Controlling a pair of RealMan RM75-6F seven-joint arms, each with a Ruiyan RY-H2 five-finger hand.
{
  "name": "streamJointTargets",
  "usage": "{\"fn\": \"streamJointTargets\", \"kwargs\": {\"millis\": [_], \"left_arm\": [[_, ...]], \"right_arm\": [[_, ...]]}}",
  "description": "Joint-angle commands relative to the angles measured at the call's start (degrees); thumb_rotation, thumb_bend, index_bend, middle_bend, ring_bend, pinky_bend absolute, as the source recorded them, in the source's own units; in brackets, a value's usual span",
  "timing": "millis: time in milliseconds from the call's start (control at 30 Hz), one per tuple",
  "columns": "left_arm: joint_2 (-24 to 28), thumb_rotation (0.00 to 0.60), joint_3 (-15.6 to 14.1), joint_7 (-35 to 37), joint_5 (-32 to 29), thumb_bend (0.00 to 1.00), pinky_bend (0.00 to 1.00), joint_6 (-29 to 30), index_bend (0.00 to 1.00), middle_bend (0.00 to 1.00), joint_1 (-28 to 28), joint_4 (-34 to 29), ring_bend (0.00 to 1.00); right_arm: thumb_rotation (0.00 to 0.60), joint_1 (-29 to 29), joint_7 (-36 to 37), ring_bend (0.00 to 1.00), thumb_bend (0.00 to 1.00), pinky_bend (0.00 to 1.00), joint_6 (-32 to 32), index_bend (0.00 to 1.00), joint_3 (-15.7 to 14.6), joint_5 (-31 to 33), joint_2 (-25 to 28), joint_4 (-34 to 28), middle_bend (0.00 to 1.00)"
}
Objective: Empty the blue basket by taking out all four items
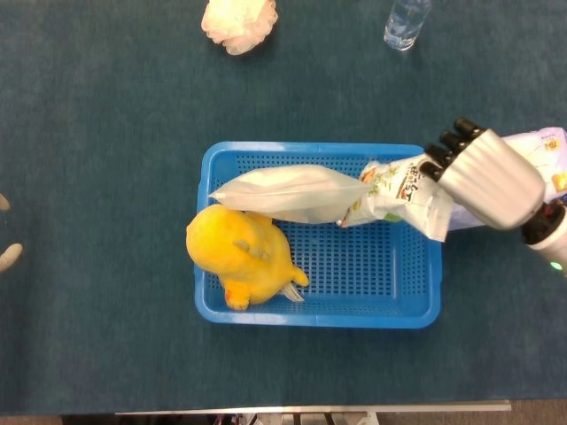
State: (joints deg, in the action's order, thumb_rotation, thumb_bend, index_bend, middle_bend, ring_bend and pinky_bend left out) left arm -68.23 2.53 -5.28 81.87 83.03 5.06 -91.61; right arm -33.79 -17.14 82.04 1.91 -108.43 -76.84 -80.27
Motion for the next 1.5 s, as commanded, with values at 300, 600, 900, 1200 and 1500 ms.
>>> {"fn": "streamJointTargets", "kwargs": {"millis": [300, 600, 900, 1200, 1500], "left_arm": [[-0.01, 0.600, 0.21, -1.18, -0.05, 0.10, 0.48, -0.23, 0.44, 0.42, 0.37, -0.72, 0.29], [-0.39, 0.600, 0.36, -2.56, -0.25, 0.10, 0.48, -0.91, 0.44, 0.42, 0.97, -1.35, 0.29], [-0.59, 0.600, 0.52, -4.24, -0.47, 0.10, 0.48, -1.55, 0.44, 0.42, 1.64, -2.25, 0.29], [-0.49, 0.600, 0.66, -4.91, -0.93, 0.10, 0.48, -1.82, 0.44, 0.42, 1.92, -2.68, 0.29], [-0.60, 0.600, 0.68, -4.93, -0.89, 0.10, 0.48, -2.00, 0.44, 0.42, 2.22, -2.63, 0.29]], "right_arm": [[0.600, 6.89, -4.81, 0.70, 0.54, 0.62, 6.29, 0.82, 0.19, 0.78, 11.10, -14.44, 0.84], [0.600, 14.23, -7.75, 0.70, 0.54, 0.62, 8.32, 0.82, -2.94, 2.58, 19.16, -24.53, 0.84], [0.600, 17.98, -1.14, 0.70, 0.54, 0.62, 1.71, 0.82, -8.53, 7.65, 29.54, -36.85, 0.84], [0.600, 17.21, 2.67, 0.66, 0.50, 0.62, -10.00, 0.82, -11.89, 15.15, 42.97, -46.35, 0.77], [0.600, 13.34, 9.10, 0.49, 0.16, 0.62, -24.36, 0.51, -11.95, 21.04, 53.85, -50.63, 0.58]]}}
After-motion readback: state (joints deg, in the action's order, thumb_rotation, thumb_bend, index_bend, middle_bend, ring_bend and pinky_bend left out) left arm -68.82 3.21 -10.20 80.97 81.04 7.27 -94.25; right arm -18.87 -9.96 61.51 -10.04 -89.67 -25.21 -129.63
